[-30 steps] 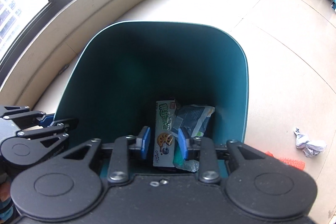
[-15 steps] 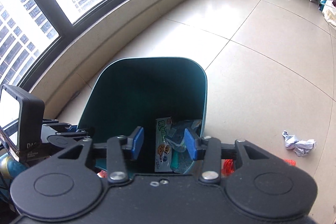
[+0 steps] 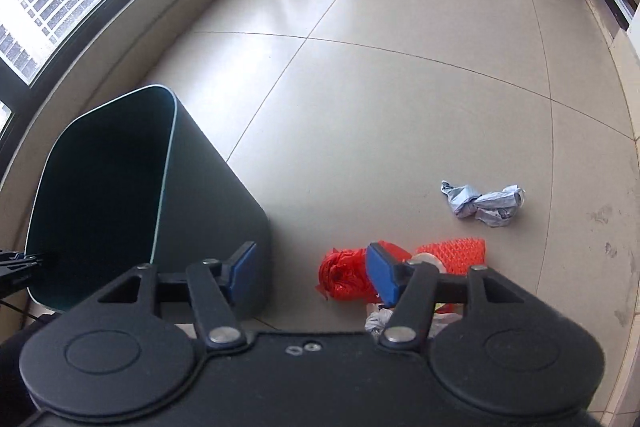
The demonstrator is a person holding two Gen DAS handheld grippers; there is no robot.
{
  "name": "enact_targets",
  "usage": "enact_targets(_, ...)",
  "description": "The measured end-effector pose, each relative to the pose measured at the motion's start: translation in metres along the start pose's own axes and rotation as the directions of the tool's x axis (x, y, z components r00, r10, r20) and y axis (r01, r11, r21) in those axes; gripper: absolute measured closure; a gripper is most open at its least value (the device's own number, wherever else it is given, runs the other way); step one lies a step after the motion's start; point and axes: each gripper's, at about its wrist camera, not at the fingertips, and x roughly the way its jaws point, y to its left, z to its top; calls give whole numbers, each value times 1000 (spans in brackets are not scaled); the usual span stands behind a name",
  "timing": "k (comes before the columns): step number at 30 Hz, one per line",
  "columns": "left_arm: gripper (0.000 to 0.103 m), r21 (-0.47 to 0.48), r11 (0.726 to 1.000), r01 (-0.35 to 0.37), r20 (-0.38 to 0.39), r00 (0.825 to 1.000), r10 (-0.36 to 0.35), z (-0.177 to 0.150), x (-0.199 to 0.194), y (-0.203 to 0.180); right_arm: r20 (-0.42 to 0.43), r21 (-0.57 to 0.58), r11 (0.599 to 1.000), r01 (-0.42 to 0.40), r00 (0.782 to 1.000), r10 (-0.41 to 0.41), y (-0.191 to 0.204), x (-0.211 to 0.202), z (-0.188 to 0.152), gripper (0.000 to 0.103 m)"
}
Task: Collect trash
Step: 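Lower the right tool to the white tissue and grasp its knotted end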
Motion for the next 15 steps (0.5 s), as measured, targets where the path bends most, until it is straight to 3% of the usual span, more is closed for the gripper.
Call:
enact_targets(8, 90, -2, 1000, 5, -17, 1000, -5, -1, 4, 0, -116, 122, 989, 86, 991, -72, -59, 67, -20, 22)
enact_targets(15, 90, 13, 1000, 2, -17, 1000, -1, -3, 6, -3, -235, 249, 963, 102, 971, -42, -82, 125, -54, 21)
